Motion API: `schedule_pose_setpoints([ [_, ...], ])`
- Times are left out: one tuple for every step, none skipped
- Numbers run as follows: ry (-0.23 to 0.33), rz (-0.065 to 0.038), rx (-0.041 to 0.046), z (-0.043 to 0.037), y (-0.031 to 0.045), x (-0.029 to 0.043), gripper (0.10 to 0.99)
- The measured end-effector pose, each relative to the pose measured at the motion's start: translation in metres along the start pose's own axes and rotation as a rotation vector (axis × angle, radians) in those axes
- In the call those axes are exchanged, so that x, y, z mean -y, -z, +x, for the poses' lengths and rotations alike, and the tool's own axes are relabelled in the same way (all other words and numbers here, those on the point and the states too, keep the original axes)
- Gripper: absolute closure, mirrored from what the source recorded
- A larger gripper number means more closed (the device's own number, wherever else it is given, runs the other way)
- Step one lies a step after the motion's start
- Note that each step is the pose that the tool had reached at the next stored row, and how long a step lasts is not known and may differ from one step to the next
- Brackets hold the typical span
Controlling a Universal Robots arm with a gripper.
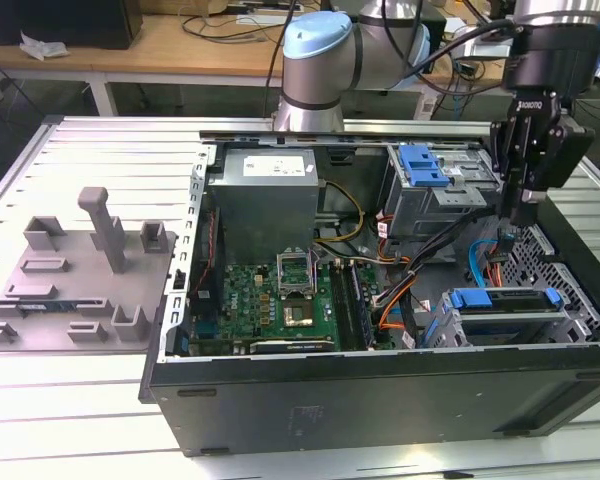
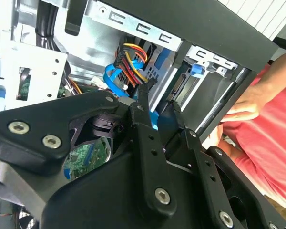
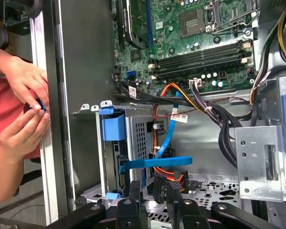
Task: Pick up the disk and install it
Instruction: 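Insert the first disk wire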
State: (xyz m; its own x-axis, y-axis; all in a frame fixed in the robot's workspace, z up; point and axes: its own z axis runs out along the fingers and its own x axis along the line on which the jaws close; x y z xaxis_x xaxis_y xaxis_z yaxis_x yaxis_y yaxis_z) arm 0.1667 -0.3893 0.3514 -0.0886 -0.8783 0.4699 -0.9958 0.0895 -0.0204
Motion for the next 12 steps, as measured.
schedule_pose_setpoints([
  [-0.002, 0.003, -0.0004, -0.0003, -0.0006, 0.0000, 0.733],
  [-0.003, 0.005, -0.0006, -0.0006, -0.0011, 0.0000, 0.733],
  [-0.005, 0.009, -0.0009, -0.0010, -0.0019, 0.0000, 0.733],
  [-0.006, 0.011, -0.0010, -0.0014, -0.0025, 0.0000, 0.733],
  [-0.007, 0.014, -0.0012, -0.0019, -0.0035, 0.0000, 0.733],
  [-0.009, 0.016, -0.0011, -0.0024, -0.0043, 0.0000, 0.733],
  [-0.011, 0.017, -0.0011, -0.0030, -0.0055, -0.0001, 0.733],
  [-0.014, 0.018, -0.0013, -0.0034, -0.0063, -0.0002, 0.733],
  [-0.022, 0.018, -0.0027, -0.0041, -0.0078, -0.0006, 0.733],
  [-0.039, 0.013, -0.0059, -0.0050, -0.0095, -0.0008, 0.733],
  [-0.050, 0.011, -0.0103, -0.0059, -0.0110, -0.0008, 0.733],
  [-0.051, 0.012, -0.0134, -0.0064, -0.0114, -0.0008, 0.733],
])
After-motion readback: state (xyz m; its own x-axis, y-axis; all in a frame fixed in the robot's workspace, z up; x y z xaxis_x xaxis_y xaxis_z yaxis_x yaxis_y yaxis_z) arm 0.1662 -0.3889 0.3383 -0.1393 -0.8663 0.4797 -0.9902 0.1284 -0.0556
